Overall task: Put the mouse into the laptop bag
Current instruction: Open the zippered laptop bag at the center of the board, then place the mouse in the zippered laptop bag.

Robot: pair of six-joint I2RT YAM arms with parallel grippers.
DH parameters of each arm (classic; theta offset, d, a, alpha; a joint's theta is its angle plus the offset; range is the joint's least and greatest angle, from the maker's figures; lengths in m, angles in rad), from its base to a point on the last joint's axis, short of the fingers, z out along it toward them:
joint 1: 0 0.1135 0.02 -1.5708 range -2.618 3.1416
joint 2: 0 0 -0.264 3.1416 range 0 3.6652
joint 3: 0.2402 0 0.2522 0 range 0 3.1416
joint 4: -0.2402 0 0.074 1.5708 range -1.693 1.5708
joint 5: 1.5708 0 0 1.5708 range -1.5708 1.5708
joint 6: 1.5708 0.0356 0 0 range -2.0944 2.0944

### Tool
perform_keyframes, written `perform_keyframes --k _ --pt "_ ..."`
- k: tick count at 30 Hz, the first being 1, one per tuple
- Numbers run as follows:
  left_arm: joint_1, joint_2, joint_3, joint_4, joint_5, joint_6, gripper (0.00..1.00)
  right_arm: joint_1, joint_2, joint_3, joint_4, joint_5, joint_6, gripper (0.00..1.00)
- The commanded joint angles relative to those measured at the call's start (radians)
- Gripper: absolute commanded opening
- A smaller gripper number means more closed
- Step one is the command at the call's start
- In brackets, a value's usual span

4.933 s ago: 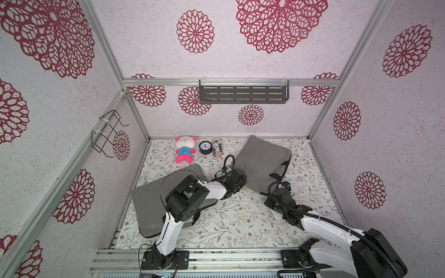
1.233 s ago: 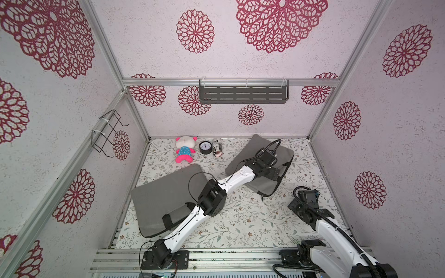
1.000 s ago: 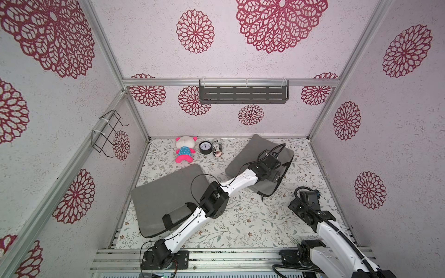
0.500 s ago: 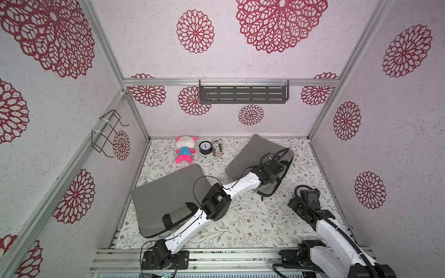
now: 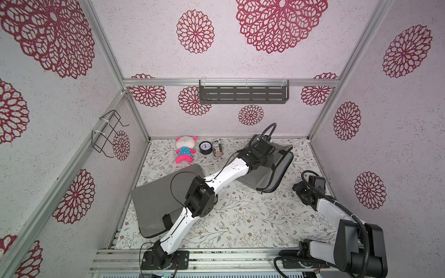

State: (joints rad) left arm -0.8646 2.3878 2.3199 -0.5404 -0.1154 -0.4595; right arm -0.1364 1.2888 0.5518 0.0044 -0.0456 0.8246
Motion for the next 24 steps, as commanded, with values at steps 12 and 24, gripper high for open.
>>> perform_keyframes --k 12,24 --pt "0.007 -0.091 -0.038 0.049 0.094 -0.07 0.0 -0.009 0.43 0.4 0.146 -0.147 0.055 0.42" --pt "0.015 -0.096 -0.031 0.061 0.137 -0.087 0.0 0.066 0.675 0.685 0.113 -0.156 0.063 0.47"
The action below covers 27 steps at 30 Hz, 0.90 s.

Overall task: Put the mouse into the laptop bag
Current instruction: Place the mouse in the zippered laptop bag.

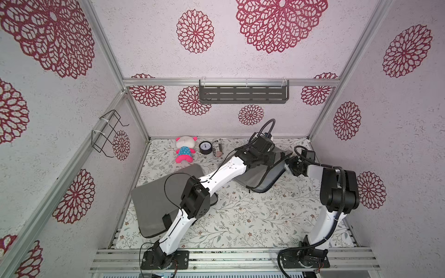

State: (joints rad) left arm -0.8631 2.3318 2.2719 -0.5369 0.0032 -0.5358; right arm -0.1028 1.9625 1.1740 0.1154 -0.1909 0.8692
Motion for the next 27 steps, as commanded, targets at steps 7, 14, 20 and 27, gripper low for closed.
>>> perform_keyframes --k 7,14,20,27 --pt "0.018 -0.05 -0.014 0.069 0.031 -0.017 0.0 0.058 0.059 0.137 -0.064 0.021 0.008 0.72" --pt "0.033 -0.06 -0.048 0.095 0.052 -0.039 0.0 0.058 0.023 0.098 -0.065 0.031 -0.006 0.69" --pt "0.042 -0.061 -0.055 0.096 0.055 -0.051 0.0 0.037 -0.132 -0.036 -0.061 0.093 -0.019 0.59" --pt "0.053 -0.063 -0.069 0.118 0.072 -0.075 0.0 -0.08 -0.167 -0.089 -0.039 0.064 0.004 0.27"
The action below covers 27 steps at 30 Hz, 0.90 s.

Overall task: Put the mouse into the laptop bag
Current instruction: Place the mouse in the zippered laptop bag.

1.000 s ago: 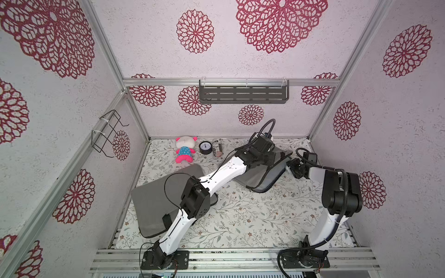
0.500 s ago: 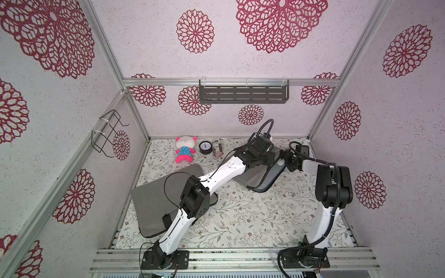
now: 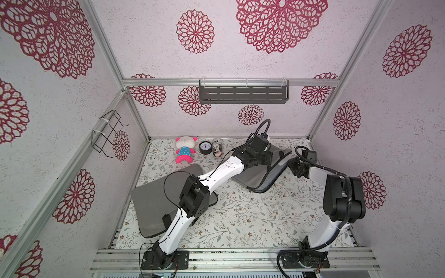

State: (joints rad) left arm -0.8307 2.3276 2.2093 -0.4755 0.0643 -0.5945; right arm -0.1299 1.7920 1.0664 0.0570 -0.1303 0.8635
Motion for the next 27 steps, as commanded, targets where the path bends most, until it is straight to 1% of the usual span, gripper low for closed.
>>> perform_keyframes --k 1,2,4,6,12,14,16,18,22,25,27 --pt "0.023 -0.058 -0.006 0.058 0.014 -0.018 0.0 -0.071 0.03 0.043 0.02 -0.018 0.014 0.21" --pt "0.025 -0.059 -0.005 0.058 0.017 -0.018 0.0 -0.085 0.06 0.072 0.018 -0.038 0.023 0.17" --pt "0.025 -0.059 -0.004 0.063 0.026 -0.02 0.0 -0.103 0.127 0.139 0.024 -0.073 0.035 0.14" --pt "0.027 -0.058 -0.005 0.069 0.036 -0.021 0.0 -0.105 0.192 0.231 0.001 -0.074 0.024 0.12" --pt "0.025 -0.055 -0.012 0.09 0.073 -0.043 0.0 -0.107 0.388 0.526 -0.108 -0.057 -0.02 0.11" --pt "0.025 -0.055 -0.02 0.099 0.078 -0.048 0.0 -0.106 0.453 0.597 -0.102 -0.095 -0.028 0.11" --pt "0.026 -0.053 -0.027 0.106 0.086 -0.052 0.0 -0.102 0.513 0.66 -0.1 -0.162 -0.013 0.1" --pt "0.026 -0.052 -0.027 0.106 0.088 -0.052 0.0 -0.086 0.525 0.658 -0.083 -0.182 0.007 0.1" --pt "0.026 -0.056 -0.029 0.101 0.086 -0.049 0.0 -0.034 0.49 0.589 -0.031 -0.182 0.004 0.11" --pt "0.027 -0.064 -0.042 0.103 0.08 -0.05 0.0 -0.011 0.42 0.466 0.07 -0.155 0.034 0.1" --pt "0.027 -0.069 -0.049 0.103 0.081 -0.054 0.0 -0.004 0.374 0.408 0.091 -0.116 0.029 0.11"
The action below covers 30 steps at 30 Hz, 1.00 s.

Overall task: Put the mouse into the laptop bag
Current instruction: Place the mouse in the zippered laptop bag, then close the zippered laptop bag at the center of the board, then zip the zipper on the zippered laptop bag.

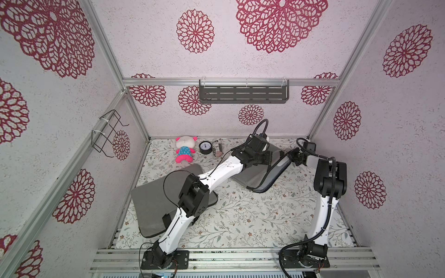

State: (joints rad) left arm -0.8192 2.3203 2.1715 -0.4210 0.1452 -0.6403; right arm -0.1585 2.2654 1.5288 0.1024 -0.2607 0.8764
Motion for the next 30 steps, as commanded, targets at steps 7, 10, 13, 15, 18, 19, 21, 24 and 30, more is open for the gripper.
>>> perform_keyframes --k 7,10,13,15,18,19,21,24,30 --pt "0.019 -0.081 -0.035 0.055 -0.009 -0.02 0.0 0.013 -0.231 -0.15 -0.031 0.122 -0.027 0.32" --pt "0.02 -0.096 -0.052 0.055 -0.027 -0.029 0.14 0.005 -0.343 -0.228 -0.054 0.158 -0.037 0.41" --pt "0.021 -0.148 -0.108 0.067 -0.076 -0.029 0.57 0.008 -0.503 -0.358 -0.066 0.181 -0.034 0.47" --pt "0.021 -0.218 -0.194 0.088 -0.131 -0.034 0.85 0.018 -0.642 -0.496 -0.042 0.195 -0.015 0.56" --pt "0.02 -0.413 -0.428 0.191 -0.24 -0.048 0.98 0.093 -0.867 -0.697 -0.027 0.237 -0.012 0.7" --pt "0.02 -0.481 -0.534 0.25 -0.283 -0.058 0.98 0.148 -0.937 -0.745 -0.043 0.274 -0.023 0.74" --pt "0.021 -0.611 -0.728 0.362 -0.348 -0.095 0.98 0.27 -1.038 -0.82 -0.079 0.362 -0.024 0.81" --pt "0.024 -0.761 -0.941 0.435 -0.457 -0.183 0.98 0.464 -1.114 -0.932 -0.06 0.427 0.018 0.83" --pt "0.045 -0.883 -1.116 0.425 -0.529 -0.241 0.98 0.714 -1.056 -1.038 0.072 0.535 0.114 0.84"
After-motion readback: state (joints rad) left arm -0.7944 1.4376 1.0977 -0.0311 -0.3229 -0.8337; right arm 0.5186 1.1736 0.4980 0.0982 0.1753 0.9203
